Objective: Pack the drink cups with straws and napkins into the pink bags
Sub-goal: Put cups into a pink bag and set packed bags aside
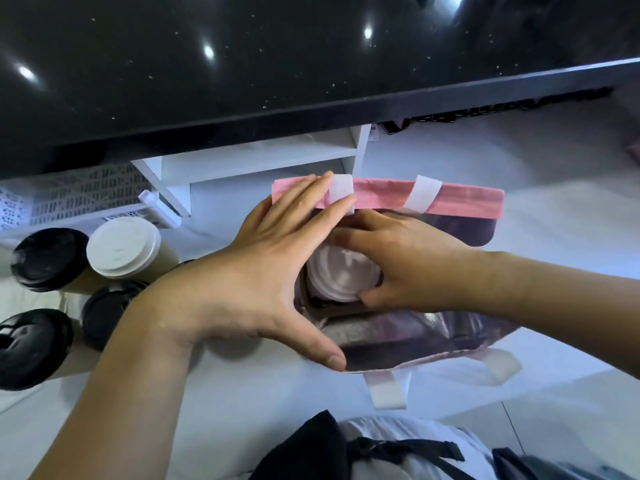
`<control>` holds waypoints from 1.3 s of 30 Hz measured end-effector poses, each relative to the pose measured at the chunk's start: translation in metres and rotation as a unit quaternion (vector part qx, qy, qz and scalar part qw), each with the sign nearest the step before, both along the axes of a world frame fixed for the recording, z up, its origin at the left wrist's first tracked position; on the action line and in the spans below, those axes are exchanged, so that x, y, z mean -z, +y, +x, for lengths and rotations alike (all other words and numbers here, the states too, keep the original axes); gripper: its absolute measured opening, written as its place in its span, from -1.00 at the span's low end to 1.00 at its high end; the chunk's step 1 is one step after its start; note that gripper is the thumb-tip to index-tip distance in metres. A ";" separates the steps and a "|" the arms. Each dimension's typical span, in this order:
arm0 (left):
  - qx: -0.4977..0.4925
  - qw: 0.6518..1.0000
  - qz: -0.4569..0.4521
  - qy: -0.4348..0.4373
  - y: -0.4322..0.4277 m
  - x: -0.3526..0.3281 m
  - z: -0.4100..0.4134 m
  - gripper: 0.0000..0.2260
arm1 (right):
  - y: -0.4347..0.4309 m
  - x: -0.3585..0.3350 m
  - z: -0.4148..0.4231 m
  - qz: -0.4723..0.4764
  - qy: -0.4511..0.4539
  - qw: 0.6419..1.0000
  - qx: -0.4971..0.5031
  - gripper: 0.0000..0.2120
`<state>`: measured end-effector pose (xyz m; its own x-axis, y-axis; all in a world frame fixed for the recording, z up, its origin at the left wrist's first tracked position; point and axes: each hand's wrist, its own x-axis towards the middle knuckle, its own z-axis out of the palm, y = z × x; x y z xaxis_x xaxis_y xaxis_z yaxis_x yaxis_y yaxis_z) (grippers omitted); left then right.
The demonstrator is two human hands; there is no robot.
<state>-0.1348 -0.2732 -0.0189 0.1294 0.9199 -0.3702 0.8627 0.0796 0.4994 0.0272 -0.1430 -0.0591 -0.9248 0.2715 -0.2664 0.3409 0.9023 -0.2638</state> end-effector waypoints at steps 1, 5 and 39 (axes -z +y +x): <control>0.003 1.000 0.004 0.003 0.001 0.001 0.000 0.34 | -0.001 0.002 -0.002 -0.001 -0.007 1.000 -0.012 -0.21; 0.002 1.000 0.008 -0.004 0.001 0.004 0.000 0.28 | -0.010 0.009 -0.007 0.035 -0.032 0.998 -0.034 -0.26; -0.116 0.952 0.221 -0.178 -0.018 0.029 -0.002 -0.31 | -0.100 -0.029 0.103 0.064 0.286 0.896 0.334 -0.59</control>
